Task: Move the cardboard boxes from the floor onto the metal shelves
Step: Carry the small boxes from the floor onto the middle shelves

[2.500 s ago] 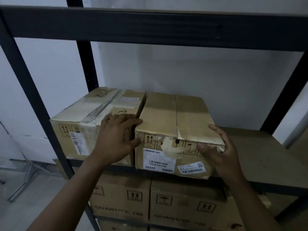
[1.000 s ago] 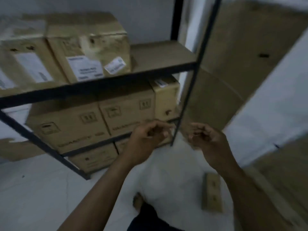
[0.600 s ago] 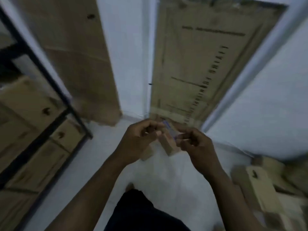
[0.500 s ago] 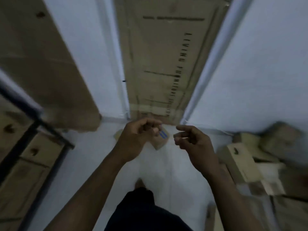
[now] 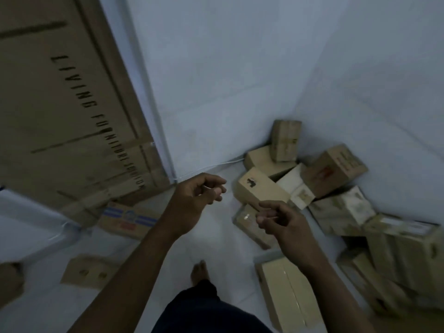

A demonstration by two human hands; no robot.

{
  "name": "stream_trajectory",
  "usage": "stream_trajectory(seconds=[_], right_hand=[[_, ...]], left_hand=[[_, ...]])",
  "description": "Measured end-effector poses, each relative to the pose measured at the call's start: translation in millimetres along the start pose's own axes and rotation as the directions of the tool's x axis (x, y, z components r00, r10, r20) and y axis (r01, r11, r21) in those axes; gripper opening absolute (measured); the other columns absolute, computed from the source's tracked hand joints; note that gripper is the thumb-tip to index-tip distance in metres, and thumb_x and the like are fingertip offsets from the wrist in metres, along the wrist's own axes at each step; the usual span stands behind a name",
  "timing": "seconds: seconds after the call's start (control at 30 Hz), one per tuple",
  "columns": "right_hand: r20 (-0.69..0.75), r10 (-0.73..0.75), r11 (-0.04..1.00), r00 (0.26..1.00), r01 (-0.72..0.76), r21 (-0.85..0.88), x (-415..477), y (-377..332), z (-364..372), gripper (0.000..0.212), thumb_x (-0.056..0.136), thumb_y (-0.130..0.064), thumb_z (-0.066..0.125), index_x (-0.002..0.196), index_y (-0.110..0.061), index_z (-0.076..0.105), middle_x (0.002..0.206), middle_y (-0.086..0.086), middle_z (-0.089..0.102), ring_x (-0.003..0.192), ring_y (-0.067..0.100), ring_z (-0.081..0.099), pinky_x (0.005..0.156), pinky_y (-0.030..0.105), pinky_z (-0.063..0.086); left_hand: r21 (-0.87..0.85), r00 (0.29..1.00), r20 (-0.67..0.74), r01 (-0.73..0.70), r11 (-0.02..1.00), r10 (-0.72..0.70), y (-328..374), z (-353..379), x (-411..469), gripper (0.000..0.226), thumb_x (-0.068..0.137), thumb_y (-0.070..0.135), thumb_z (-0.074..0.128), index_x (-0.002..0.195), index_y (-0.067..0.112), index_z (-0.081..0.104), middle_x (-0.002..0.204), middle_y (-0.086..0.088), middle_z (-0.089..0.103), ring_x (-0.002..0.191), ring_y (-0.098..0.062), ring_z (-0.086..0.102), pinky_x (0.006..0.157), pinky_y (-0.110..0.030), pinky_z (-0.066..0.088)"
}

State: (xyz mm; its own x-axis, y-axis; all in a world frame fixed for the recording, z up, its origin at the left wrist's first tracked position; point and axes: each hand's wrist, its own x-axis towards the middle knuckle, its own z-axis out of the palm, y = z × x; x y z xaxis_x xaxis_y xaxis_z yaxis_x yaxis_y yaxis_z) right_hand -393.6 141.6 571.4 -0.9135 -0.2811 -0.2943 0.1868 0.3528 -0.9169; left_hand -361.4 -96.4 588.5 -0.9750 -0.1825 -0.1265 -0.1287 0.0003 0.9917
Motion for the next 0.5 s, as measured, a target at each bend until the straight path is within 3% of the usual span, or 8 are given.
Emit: stream_trajectory(seconds=[0.17,0.27,0.37,0.5], right_hand=[[-0.128,0.058,0.998,0.99,-0.054,0.034,42.9,12.7,-50.7,0.027,0.086,-0.02,0.076,0.11,-0.029,0.069,0.091,0.001,0.073,0.086,0.024,0.069,0.07,0.037,0.056],[-0.185,0.098,0.995,0.978,-0.09,0.051,64.3,24.1,-75.6,0.037,0.081,-0.029,0.081,0.116,-0.031,0.068,0.098,-0.001,0.071,0.089,0.015,0.068,0.065,0.025,0.055],[-0.199,0.13,0.991,0.971,-0.132,0.001,97.6,37.9,-97.5,0.06,0.068,-0.046,0.083,0.124,-0.038,0.062,0.107,-0.011,0.068,0.096,0.003,0.064,0.073,0.023,0.054],[-0.109,0.183,0.982,0.977,-0.188,-0.035,170.5,67.9,-128.4,0.076,0.066,-0.049,0.086,0.133,-0.04,0.052,0.123,-0.013,0.06,0.109,0.001,0.057,0.083,0.025,0.051]], left_hand=[[0.028,0.994,0.094,0.059,0.998,-0.062,-4.9,35.2,82.3,0.027,0.094,-0.006,0.057,0.096,0.017,0.07,0.086,-0.001,0.073,0.076,-0.013,0.069,0.072,-0.029,0.052],[0.053,0.984,0.143,0.102,0.993,-0.108,-14.2,56.8,121.4,0.024,0.094,0.002,0.062,0.095,0.023,0.073,0.088,-0.006,0.074,0.08,-0.018,0.07,0.074,-0.034,0.053],[0.078,0.971,0.15,0.174,0.982,-0.184,-28.7,76.4,158.3,0.02,0.086,0.019,0.064,0.089,0.034,0.076,0.091,-0.007,0.075,0.08,-0.019,0.071,0.071,-0.031,0.055],[0.113,0.944,0.076,0.311,0.944,-0.32,-64.0,102.8,214.1,0.028,0.096,0.002,0.06,0.093,0.025,0.074,0.085,0.001,0.075,0.075,-0.018,0.07,0.071,-0.035,0.051]])
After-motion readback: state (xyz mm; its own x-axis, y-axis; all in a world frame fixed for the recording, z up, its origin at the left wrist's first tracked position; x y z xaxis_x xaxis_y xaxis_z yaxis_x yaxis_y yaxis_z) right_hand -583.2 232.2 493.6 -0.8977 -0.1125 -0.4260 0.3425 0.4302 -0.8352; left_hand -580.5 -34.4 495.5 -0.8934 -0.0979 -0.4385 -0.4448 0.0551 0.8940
